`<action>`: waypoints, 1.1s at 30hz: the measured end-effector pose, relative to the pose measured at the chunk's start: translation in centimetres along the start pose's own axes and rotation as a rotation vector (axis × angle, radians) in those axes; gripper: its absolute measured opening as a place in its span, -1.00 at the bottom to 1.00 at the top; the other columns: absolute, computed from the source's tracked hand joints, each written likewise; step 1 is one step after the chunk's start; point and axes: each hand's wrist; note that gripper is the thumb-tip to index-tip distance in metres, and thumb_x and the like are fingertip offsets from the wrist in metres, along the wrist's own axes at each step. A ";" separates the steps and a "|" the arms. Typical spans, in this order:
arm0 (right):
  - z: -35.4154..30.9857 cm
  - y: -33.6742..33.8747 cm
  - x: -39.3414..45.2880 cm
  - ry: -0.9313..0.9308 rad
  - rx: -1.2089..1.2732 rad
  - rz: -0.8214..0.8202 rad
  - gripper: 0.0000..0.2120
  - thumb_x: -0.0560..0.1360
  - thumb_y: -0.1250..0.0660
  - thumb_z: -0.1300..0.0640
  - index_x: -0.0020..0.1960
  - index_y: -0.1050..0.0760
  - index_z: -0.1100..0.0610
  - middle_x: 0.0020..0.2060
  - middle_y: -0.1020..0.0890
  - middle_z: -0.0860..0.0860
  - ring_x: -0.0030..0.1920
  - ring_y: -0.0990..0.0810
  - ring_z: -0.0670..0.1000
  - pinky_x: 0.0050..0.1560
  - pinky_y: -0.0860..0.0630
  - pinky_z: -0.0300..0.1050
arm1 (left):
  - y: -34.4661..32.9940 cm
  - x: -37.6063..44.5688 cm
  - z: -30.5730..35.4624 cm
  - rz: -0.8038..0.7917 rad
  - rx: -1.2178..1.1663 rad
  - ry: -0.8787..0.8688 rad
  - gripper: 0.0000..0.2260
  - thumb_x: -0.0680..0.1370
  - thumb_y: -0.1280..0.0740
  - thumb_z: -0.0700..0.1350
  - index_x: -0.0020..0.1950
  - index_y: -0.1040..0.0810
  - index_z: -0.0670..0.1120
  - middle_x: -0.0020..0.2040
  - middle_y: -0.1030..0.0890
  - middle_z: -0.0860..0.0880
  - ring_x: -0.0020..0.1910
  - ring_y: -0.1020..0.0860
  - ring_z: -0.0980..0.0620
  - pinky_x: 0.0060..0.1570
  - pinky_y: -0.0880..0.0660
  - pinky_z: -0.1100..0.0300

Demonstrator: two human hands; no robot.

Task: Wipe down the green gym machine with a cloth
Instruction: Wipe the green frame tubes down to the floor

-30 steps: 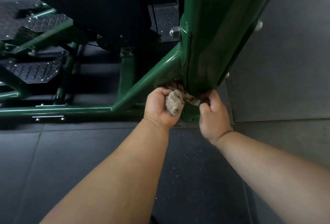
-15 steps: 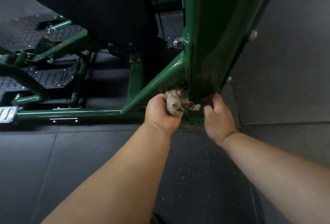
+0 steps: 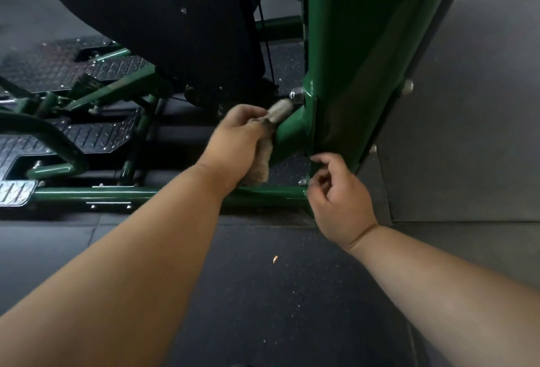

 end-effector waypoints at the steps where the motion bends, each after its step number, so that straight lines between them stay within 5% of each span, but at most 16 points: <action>1: -0.1 0.1 0.1 0.005 -0.007 0.020 -0.63 0.58 -0.35 0.11 0.36 -0.43 -0.07 -0.17 -0.57 -0.17 -0.14 -0.56 -0.13 -0.20 -0.45 -0.16 | -0.6 0.3 0.9 -0.087 -0.011 -0.006 -0.85 0.67 -0.31 -0.19 0.14 -0.63 0.02 -0.08 -0.70 -0.01 -0.16 -0.68 0.06 -0.26 -0.58 0.23; 6: -0.9 1.7 0.3 0.096 -0.085 0.068 -0.55 0.53 -0.35 0.04 0.39 -0.39 -0.15 -0.07 -0.56 -0.14 -0.11 -0.56 -0.10 -0.13 -0.52 -0.11 | -2.4 2.6 5.7 -0.280 0.175 -0.088 -0.71 0.74 -0.15 -0.09 0.08 -0.67 -0.08 -0.52 -0.55 0.07 -0.61 -0.47 0.14 -0.59 -0.36 0.31; 10: -1.9 3.0 0.7 0.141 -0.146 0.109 -0.56 0.54 -0.40 0.10 0.36 -0.41 -0.18 -0.08 -0.55 -0.18 -0.13 -0.55 -0.11 -0.15 -0.46 -0.25 | -2.6 4.0 6.1 -0.372 0.423 -0.122 -0.69 0.75 -0.14 -0.14 0.02 -0.65 -0.18 -0.46 -0.48 -0.01 -0.54 -0.43 0.06 -0.50 -0.38 0.19; 12: -2.3 3.0 0.7 0.123 -0.141 0.098 -0.56 0.53 -0.40 0.11 0.32 -0.40 -0.21 -0.10 -0.57 -0.16 -0.17 -0.56 -0.09 -0.18 -0.52 -0.15 | -2.0 4.5 4.7 -0.402 0.469 -0.044 -0.55 0.77 -0.11 -0.06 -0.22 -0.56 -0.18 -0.56 -0.44 -0.02 -0.61 -0.41 0.04 -0.47 -0.36 0.18; 18: -3.1 2.4 0.6 0.103 -0.154 0.056 -0.59 0.53 -0.37 0.13 0.34 -0.43 -0.10 -0.13 -0.57 -0.16 -0.26 -0.58 -0.03 -0.22 -0.56 0.02 | 1.3 7.3 -2.0 -0.382 0.524 0.244 -0.39 0.73 -0.14 0.04 -0.51 -0.40 -0.11 -0.61 -0.32 -0.11 -0.64 -0.31 -0.01 -0.52 -0.30 0.28; 20: -3.1 2.1 0.6 0.097 -0.159 0.038 -0.59 0.53 -0.36 0.16 0.35 -0.44 -0.07 -0.09 -0.56 -0.18 -0.26 -0.58 -0.04 -0.21 -0.56 0.03 | 1.3 7.5 -2.0 -0.375 0.495 0.231 -0.43 0.72 -0.16 0.03 -0.47 -0.45 -0.15 -0.58 -0.35 -0.16 -0.63 -0.33 -0.03 -0.52 -0.34 0.26; 25: -2.3 2.0 0.4 0.059 -0.178 0.034 -0.56 0.53 -0.37 0.17 0.35 -0.43 -0.10 -0.10 -0.57 -0.19 -0.26 -0.57 -0.04 -0.22 -0.55 0.02 | -0.2 6.9 0.9 -0.449 0.231 0.036 -0.62 0.69 -0.09 -0.10 0.03 -0.69 -0.15 -0.52 -0.40 -0.19 -0.63 -0.33 -0.08 -0.60 -0.29 0.24; 31: -1.9 2.0 0.4 0.082 -0.178 0.003 -0.56 0.52 -0.34 0.17 0.35 -0.42 -0.12 -0.14 -0.58 -0.15 -0.30 -0.57 -0.01 -0.22 -0.55 0.00 | 1.6 8.1 -3.9 -0.426 0.217 0.077 -0.58 0.64 -0.08 -0.01 0.00 -0.75 -0.01 -0.35 -0.46 -0.39 -0.41 -0.44 -0.26 -0.38 -0.46 -0.06; 33: -1.8 1.8 0.4 0.077 -0.175 -0.002 -0.56 0.52 -0.35 0.19 0.34 -0.42 -0.13 -0.14 -0.58 -0.15 -0.29 -0.57 -0.01 -0.21 -0.55 0.01 | 2.7 8.4 -5.6 -0.393 0.263 0.117 -0.59 0.69 -0.09 -0.03 0.04 -0.74 -0.06 -0.38 -0.43 -0.38 -0.51 -0.45 -0.19 -0.49 -0.49 0.09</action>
Point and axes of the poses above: each hand's wrist, its own x-axis towards the middle knuckle, its own y-axis out of the back of the hand, z = x × y
